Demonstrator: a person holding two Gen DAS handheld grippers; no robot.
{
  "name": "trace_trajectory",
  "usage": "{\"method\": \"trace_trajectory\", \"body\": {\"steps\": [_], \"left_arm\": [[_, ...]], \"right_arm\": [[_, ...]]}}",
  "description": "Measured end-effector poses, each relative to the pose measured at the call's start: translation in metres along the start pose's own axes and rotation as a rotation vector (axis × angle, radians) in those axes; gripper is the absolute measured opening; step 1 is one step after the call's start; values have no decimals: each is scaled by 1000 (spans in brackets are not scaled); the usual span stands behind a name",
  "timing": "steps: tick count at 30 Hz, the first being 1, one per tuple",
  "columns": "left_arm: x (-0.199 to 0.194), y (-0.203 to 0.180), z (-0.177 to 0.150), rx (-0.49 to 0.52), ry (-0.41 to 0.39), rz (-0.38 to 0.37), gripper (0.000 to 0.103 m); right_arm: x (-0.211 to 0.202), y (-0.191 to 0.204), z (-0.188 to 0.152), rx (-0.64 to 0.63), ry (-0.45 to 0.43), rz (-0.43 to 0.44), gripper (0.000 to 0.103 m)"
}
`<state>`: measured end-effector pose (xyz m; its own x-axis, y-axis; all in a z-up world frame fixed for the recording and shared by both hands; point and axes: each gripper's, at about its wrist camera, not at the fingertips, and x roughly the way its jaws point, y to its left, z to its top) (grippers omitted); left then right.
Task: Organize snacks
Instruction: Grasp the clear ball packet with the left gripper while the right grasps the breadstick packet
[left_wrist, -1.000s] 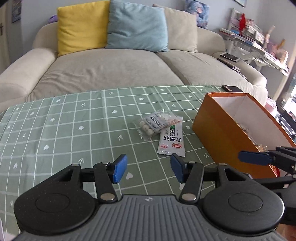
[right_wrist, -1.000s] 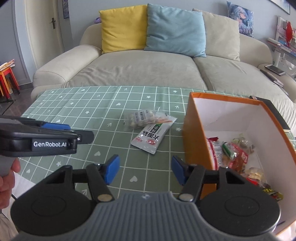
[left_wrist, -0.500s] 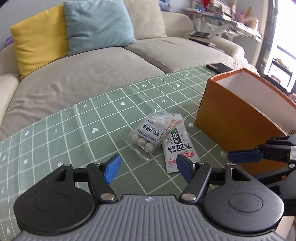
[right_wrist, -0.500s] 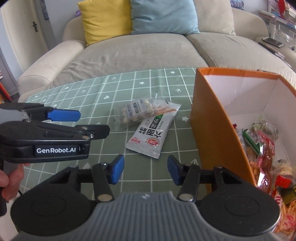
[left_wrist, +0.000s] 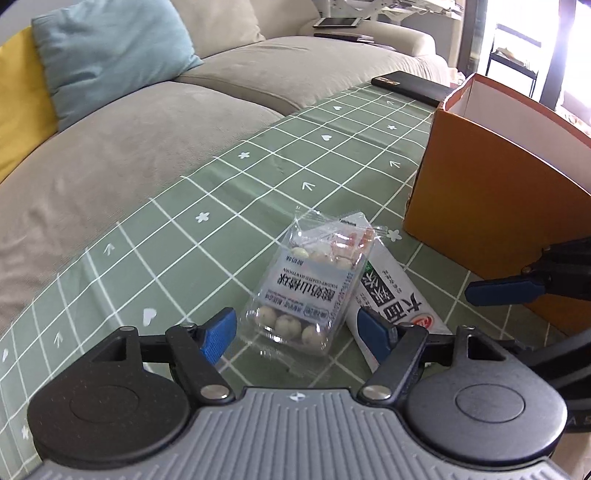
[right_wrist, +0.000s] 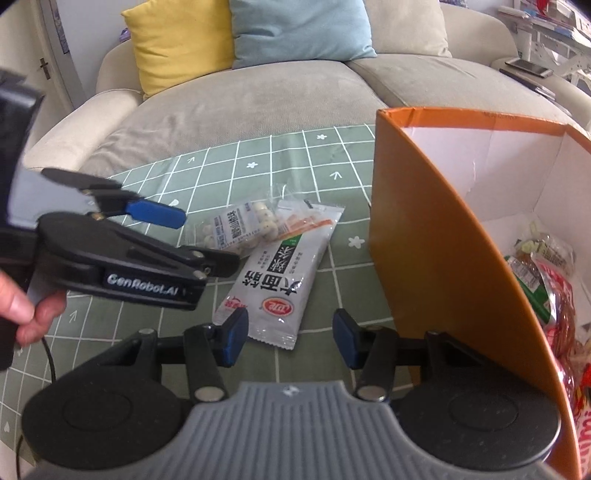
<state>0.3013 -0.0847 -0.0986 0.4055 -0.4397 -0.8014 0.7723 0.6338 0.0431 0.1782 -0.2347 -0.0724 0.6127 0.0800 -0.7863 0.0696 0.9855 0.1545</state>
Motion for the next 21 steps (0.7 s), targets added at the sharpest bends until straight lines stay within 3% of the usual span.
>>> {"method": "trace_trajectory", "body": {"steps": [8, 11, 14, 18, 21], "left_arm": [[23, 4, 16, 52, 12, -39, 93], [30, 11, 21, -1, 14, -59, 94], [34, 24, 18, -149, 37, -103, 90], [23, 29, 11, -263, 71, -19, 80], [15, 34, 2, -357, 122, 76, 80]], "right_arm": [[15, -3, -4, 8, 18, 3, 47], [16, -2, -5, -4, 11, 4, 46], [16, -2, -3, 0, 14, 9, 46], [14, -2, -2, 12, 0, 15, 47], [19, 1, 2, 17, -6, 23, 57]]}}
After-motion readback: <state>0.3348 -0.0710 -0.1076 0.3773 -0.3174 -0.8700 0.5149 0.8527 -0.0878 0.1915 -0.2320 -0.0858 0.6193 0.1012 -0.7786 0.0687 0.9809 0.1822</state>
